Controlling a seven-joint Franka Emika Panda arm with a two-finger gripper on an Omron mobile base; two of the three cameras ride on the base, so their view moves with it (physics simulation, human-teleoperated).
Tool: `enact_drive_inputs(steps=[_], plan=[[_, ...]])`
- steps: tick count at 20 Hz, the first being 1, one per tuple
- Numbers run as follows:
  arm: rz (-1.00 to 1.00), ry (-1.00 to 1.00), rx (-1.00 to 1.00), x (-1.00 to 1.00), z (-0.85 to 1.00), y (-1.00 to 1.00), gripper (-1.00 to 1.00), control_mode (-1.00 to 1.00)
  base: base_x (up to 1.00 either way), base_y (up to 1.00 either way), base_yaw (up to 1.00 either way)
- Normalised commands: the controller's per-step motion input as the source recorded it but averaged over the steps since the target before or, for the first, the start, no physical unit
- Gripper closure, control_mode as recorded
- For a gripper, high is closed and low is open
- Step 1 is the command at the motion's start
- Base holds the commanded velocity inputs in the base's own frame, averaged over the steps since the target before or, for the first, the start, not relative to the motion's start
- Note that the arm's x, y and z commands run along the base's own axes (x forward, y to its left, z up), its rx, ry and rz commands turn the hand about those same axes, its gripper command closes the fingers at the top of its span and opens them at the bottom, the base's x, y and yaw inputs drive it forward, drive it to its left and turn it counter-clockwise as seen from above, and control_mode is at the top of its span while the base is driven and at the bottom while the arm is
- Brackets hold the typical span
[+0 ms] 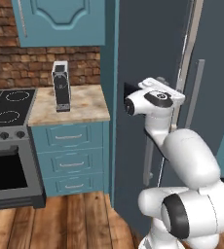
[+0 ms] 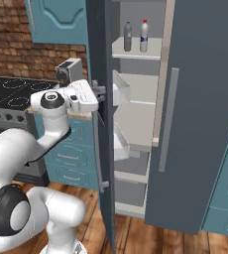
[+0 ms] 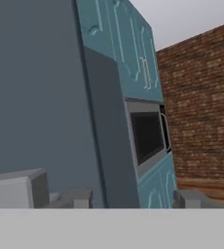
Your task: Take the bottled waters from the counter and place them in the freezer to freeze. Close the freezer door after placing the bottles.
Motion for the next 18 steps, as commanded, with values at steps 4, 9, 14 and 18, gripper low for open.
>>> enact_drive_inputs(steps=[4, 9, 14, 18], plan=[[0.01, 0.0, 0.0, 0.54, -0.09, -0.74, -1.0, -1.0, 0.0, 0.0, 0.0], [0.0, 0.04, 0.04, 0.7, 0.0, -0.7, -1.0, -1.0, 0.0, 0.0, 0.0], [0.0, 0.1, 0.09, 0.84, 0.0, -0.62, -1.0, -1.0, 0.0, 0.0, 0.0], [0.0, 0.13, 0.08, 0.97, 0.0, -0.54, -1.0, -1.0, 0.0, 0.0, 0.0]])
